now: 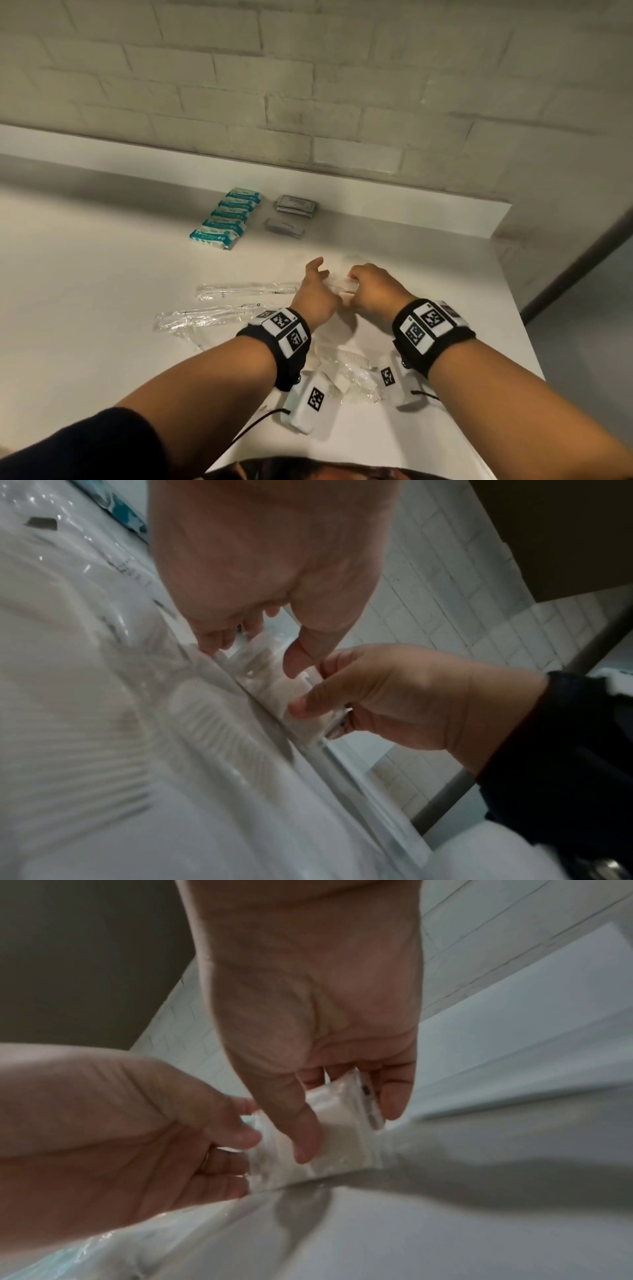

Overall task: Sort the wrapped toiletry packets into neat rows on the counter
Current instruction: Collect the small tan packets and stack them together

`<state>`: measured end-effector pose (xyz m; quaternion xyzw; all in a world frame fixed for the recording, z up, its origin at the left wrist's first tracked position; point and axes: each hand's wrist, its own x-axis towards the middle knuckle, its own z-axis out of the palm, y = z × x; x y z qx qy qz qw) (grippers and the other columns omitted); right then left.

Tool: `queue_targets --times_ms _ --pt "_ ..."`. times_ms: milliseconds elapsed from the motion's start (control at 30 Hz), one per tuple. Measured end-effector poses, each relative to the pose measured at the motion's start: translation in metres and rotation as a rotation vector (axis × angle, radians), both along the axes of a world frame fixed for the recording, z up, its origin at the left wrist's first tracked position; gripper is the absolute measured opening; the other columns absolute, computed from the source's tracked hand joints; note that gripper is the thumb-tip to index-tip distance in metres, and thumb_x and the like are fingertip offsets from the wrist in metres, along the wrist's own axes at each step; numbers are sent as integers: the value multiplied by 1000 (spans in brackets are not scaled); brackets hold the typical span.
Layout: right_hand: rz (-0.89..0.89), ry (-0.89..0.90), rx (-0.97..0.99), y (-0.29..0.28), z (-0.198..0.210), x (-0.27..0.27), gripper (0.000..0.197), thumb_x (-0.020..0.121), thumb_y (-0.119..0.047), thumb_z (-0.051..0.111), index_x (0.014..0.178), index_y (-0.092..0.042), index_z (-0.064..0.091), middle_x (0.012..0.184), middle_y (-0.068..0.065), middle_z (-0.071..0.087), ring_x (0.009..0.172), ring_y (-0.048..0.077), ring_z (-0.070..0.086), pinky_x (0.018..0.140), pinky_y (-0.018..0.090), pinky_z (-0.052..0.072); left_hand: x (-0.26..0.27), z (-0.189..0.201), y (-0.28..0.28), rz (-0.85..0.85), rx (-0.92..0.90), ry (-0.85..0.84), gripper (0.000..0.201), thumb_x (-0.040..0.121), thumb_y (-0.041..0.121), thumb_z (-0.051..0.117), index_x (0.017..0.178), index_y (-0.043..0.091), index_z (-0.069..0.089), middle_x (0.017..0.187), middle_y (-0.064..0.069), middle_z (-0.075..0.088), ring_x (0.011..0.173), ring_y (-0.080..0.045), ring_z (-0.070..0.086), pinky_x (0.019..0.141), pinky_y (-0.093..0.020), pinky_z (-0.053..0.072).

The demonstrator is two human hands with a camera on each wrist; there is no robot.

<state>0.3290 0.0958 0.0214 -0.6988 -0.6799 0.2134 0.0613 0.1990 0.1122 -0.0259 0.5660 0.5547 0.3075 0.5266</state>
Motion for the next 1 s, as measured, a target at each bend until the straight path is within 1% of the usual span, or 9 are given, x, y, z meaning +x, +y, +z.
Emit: queue_targets --times_ms 233,300,433,533,600,667,733,867,1000 --pt "-18 -23 -54 -12 -6 13 50 78 -28 71 122 -20 48 114 6 49 93 23 57 82 35 51 3 -8 2 -27 73 43 82 76 -9 58 145 19 26 118 -5 50 102 -17 57 83 -19 46" --pt "38 24 -40 -16 -10 11 48 79 -26 70 120 -19 47 111 6 50 88 23 57 76 33 48 6 -7 -2 -75 66 9 84 76 -10 61 145 21 25 123 -3 42 107 -15 51 84 -14 41" --pt "104 -55 -9 -17 -14 9 44 83 -25 65 121 -21 45 109 7 50 84 23 58 74 36 51 10 -8 -8 -139 43 -66 97 73 -6 71 145 28 16 137 3 24 123 -14 37 101 -23 32" --pt "124 -50 57 -17 -14 11 36 84 -27 63 118 -21 51 106 7 55 88 25 60 78 38 50 7 -7 -10 -140 56 -106 93 77 -6 69 146 24 14 137 -2 38 117 -15 49 94 -19 41" --pt "117 -29 84 -18 -15 11 32 84 -24 63 115 -19 54 105 8 56 88 26 60 79 41 51 7 -5 -12 -143 75 -111 86 81 -6 65 146 21 15 119 1 54 100 -12 60 85 -17 47" --pt "90 15 67 -19 -15 12 35 80 -22 66 112 -18 54 105 8 55 86 27 60 79 42 51 8 -3 -14 -125 96 -115 80 82 -7 63 143 20 19 104 6 55 89 -6 60 79 -13 48" --pt "78 45 48 -20 -14 14 44 76 -22 71 115 -19 53 106 6 52 88 26 60 81 41 51 7 -3 -15 -108 98 -125 78 82 -9 62 142 20 22 108 2 53 87 -3 57 76 -10 47" --pt "100 51 45 -20 -17 14 44 79 -22 68 120 -18 51 109 8 50 88 26 59 81 40 50 9 -6 -16 -122 97 -89 85 78 -9 64 145 21 21 134 -7 38 112 -14 50 89 -16 42" --pt "125 -8 57 -17 -20 12 30 88 -24 60 115 -13 51 108 9 51 87 26 58 80 41 50 12 -9 -15 -165 102 -69 89 77 -4 69 145 17 16 122 -4 48 105 -18 58 95 -26 46"
